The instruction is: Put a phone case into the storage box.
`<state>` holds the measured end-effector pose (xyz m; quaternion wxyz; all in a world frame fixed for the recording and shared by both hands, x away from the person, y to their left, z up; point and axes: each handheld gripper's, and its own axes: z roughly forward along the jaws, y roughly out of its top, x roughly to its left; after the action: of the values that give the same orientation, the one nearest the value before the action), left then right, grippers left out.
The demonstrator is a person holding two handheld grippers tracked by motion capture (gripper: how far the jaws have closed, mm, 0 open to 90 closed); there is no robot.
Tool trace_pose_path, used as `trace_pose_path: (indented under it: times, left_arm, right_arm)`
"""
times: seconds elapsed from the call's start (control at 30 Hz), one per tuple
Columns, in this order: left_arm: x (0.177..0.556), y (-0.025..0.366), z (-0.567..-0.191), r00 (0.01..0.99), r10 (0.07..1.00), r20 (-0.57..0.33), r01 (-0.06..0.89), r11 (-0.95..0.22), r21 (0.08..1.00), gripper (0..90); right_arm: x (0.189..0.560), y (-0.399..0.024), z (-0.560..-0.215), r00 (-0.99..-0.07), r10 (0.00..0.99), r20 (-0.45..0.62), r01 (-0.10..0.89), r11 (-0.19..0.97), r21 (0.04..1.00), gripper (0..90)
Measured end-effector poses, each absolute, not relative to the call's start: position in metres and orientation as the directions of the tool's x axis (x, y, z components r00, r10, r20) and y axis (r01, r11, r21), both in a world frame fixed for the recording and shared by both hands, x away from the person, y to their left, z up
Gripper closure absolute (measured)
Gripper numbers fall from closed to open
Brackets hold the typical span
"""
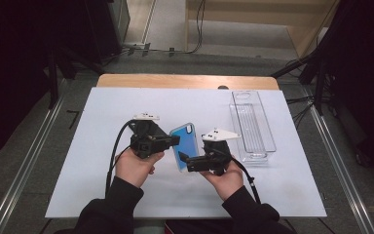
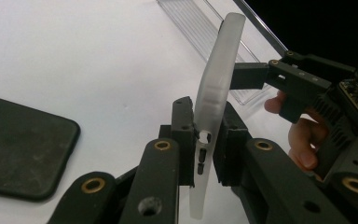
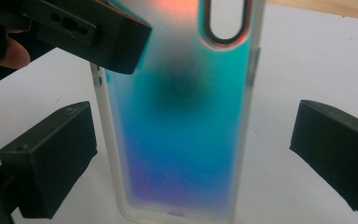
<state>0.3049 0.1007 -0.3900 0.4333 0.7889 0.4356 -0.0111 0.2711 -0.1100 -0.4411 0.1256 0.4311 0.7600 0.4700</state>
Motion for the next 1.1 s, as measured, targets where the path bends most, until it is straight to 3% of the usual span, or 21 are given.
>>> trace_pose_path:
  times: [0.57, 0.7, 0.9, 0.97, 1.0, 1.07, 1.1]
  left_arm:
    - [0.298, 0.089, -0.392, 0.63, 0.661, -0.408, 0.699, -0.252, 0.67, 80.9]
    - [0.298, 0.088, -0.393, 0.635, 0.661, -0.401, 0.694, -0.26, 0.671, 80.7]
    - [0.298, 0.089, -0.392, 0.641, 0.652, -0.405, 0.69, -0.258, 0.676, 79.8]
    - [0.299, 0.089, -0.391, 0.641, 0.648, -0.411, 0.695, -0.264, 0.668, 72.8]
    - [0.3, 0.09, -0.39, 0.639, 0.648, -0.414, 0.7, -0.267, 0.663, 64.0]
    - [0.301, 0.092, -0.388, 0.639, 0.651, -0.409, 0.697, -0.266, 0.666, 63.0]
    - [0.301, 0.093, -0.387, 0.638, 0.651, -0.411, 0.698, -0.264, 0.666, 57.0]
  right_arm:
    - [0.273, -0.103, -0.446, -0.586, 0.784, 0.205, 0.543, 0.192, 0.818, 0.0]
    - [0.272, -0.104, -0.445, -0.603, 0.769, 0.212, 0.535, 0.192, 0.823, 15.4]
    - [0.272, -0.104, -0.443, -0.608, 0.768, 0.203, 0.532, 0.204, 0.822, 16.0]
    - [0.272, -0.104, -0.443, -0.609, 0.767, 0.203, 0.536, 0.209, 0.818, 16.1]
    - [0.273, -0.105, -0.443, -0.606, 0.766, 0.214, 0.546, 0.204, 0.813, 16.1]
    - [0.273, -0.105, -0.443, -0.607, 0.765, 0.216, 0.548, 0.206, 0.81, 16.1]
    - [0.274, -0.107, -0.444, -0.606, 0.766, 0.215, 0.551, 0.209, 0.808, 16.1]
